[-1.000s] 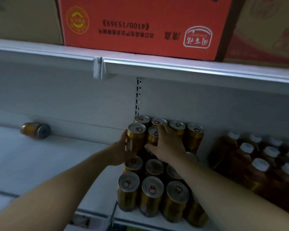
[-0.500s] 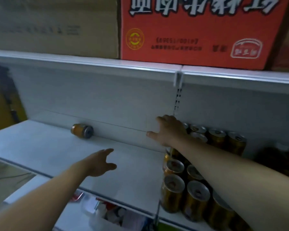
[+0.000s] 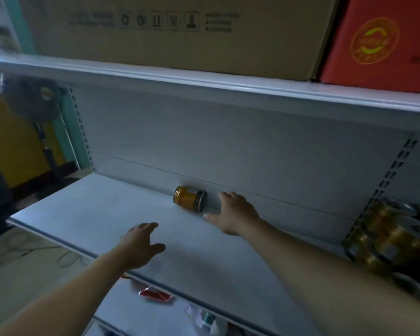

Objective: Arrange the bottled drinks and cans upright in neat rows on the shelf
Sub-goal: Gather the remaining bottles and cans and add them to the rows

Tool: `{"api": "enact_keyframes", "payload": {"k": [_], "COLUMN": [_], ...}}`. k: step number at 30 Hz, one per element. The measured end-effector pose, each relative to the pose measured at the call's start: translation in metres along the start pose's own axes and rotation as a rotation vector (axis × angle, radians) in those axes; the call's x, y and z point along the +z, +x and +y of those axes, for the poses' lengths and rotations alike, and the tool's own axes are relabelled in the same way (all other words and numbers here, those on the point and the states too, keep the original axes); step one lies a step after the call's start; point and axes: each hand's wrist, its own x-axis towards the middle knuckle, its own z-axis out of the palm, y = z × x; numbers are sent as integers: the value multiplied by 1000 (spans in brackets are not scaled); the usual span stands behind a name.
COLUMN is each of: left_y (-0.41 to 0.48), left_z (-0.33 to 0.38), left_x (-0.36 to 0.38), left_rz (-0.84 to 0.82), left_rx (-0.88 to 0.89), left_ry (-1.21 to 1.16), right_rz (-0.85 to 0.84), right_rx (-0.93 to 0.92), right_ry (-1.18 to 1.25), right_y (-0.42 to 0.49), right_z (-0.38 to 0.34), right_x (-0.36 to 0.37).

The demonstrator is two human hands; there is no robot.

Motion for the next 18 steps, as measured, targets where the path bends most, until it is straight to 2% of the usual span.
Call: {"api": "enact_keyframes", "payload": {"k": [8, 12, 14, 18], "left_y": [52, 61, 66, 67], "left_z": [-48, -65, -69, -74], "left_x": [10, 19, 24, 29], "left_rz": [-8, 68, 100, 115], "left_rx": [-5, 10, 18, 18], "left_ry": [169, 159, 149, 140], "right_rz": [1, -10, 0, -50], "right_rx": [-48, -61, -12, 124], "right_ry": [-34, -112, -173, -135], "right_y": [87, 126, 135, 133], "right_z": [-38, -50, -57, -68], "right_x": [38, 59, 69, 72]}}
